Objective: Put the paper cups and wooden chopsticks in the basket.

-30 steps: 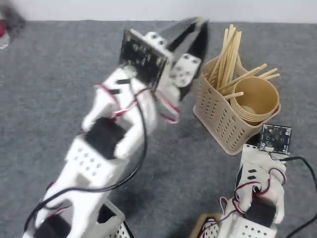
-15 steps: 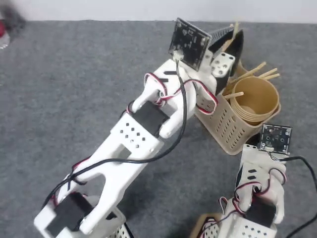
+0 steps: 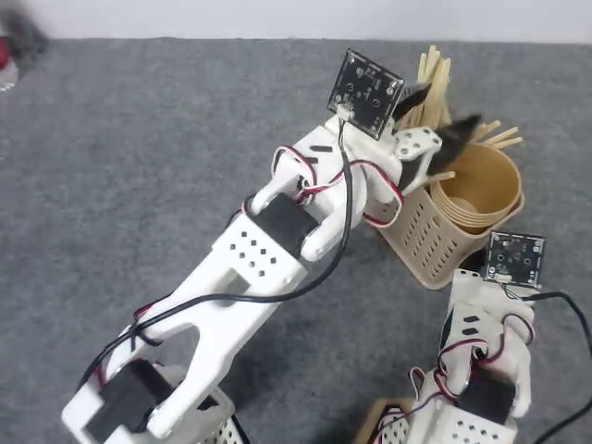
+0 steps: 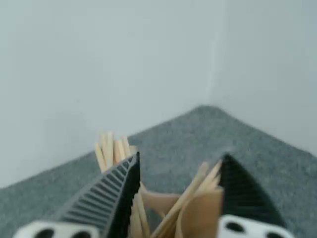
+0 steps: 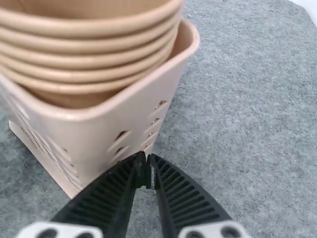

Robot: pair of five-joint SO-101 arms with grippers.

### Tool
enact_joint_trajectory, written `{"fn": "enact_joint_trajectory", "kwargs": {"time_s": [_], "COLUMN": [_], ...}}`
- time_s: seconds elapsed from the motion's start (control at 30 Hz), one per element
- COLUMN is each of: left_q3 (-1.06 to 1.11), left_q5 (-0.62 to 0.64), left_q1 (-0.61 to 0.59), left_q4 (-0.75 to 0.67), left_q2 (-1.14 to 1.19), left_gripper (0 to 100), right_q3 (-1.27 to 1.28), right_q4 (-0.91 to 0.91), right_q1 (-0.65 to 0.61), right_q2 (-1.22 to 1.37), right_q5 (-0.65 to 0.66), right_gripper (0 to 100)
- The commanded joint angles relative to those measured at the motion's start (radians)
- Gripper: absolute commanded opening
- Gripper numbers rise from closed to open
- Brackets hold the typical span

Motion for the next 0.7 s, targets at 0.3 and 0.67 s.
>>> {"fn": "enact_joint_trajectory", "kwargs": {"time_s": [0.3, 0.67], "left_q3": [-0.062, -0.383], "left_q5": [0.002, -0.084], "left_q1": [-0.235, -0.212], "left_q4": [0.055, 0.466], "left_q2": [0.054, 0.296], "left_gripper": [25, 23], "right_q3": [-0.006, -0.006], "right_q4": [-0.012, -0.012], "right_q1": [-0.004, -0.004], "right_q2": [-0.007, -0.007], "right_q5": [0.012, 0.012], "right_gripper": [0.9, 0.9]}}
